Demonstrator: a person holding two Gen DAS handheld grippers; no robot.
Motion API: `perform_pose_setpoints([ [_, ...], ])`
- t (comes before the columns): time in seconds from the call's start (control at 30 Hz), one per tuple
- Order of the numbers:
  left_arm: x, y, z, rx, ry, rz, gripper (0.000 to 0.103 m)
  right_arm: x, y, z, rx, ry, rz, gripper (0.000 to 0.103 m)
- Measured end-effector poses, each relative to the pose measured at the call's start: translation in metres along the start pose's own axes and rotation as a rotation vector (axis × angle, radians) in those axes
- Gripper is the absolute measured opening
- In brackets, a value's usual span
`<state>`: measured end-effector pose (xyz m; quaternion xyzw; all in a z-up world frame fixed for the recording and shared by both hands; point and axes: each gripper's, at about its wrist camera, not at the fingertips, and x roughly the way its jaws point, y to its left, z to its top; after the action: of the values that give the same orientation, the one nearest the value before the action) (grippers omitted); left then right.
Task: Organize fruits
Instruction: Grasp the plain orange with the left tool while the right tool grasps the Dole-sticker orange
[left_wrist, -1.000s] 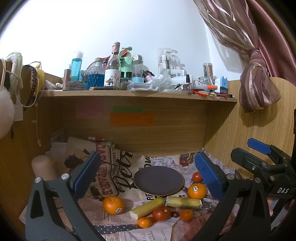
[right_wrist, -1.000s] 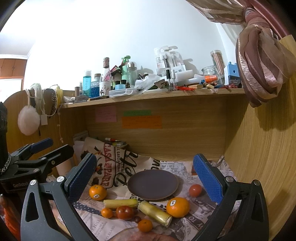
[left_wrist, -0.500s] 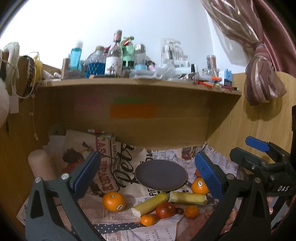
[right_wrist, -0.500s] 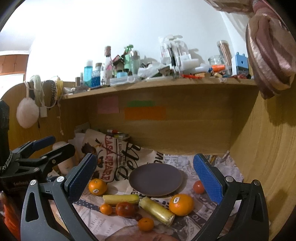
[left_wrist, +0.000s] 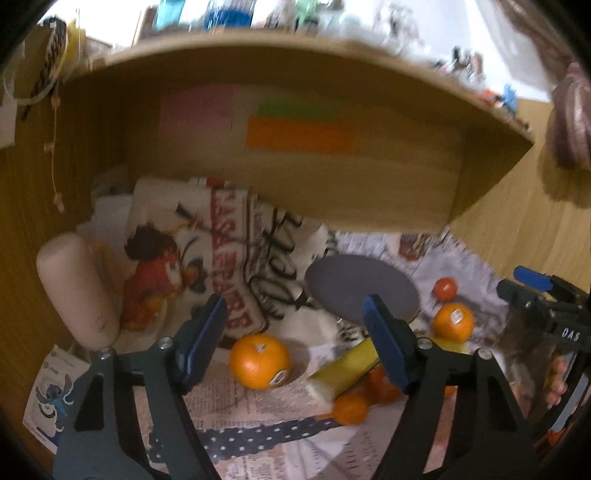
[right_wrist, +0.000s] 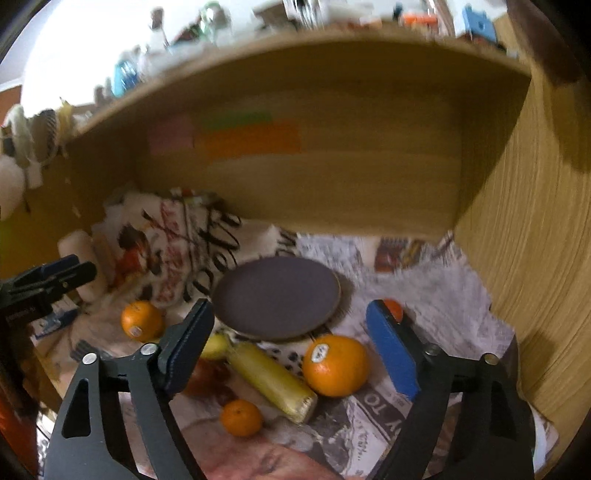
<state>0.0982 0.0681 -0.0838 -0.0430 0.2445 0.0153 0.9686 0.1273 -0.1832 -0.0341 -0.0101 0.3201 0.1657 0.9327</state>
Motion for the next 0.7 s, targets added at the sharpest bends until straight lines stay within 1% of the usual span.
perform_pose_setpoints([
  [0.2,0.035,0.016,-0.016,-0.002,0.119,0.023,0.076,0.028,-0.016,-0.009,0.003,0.103,-0.034,0.078],
  [0.37,0.069,0.027,-0.025,-0.002,0.228,0.027,0.076,0.053,-0.032,-0.015,0.041,0.201,-0.049,0.078],
  [0.57,0.1,0.036,-0.035,-0.02,0.33,-0.011,0.076,0.077,-0.048,-0.025,0.091,0.301,-0.033,0.078],
  [0.7,0.117,0.036,-0.04,-0.028,0.378,-0.035,0.076,0.089,-0.051,-0.029,0.107,0.344,-0.022,0.078],
])
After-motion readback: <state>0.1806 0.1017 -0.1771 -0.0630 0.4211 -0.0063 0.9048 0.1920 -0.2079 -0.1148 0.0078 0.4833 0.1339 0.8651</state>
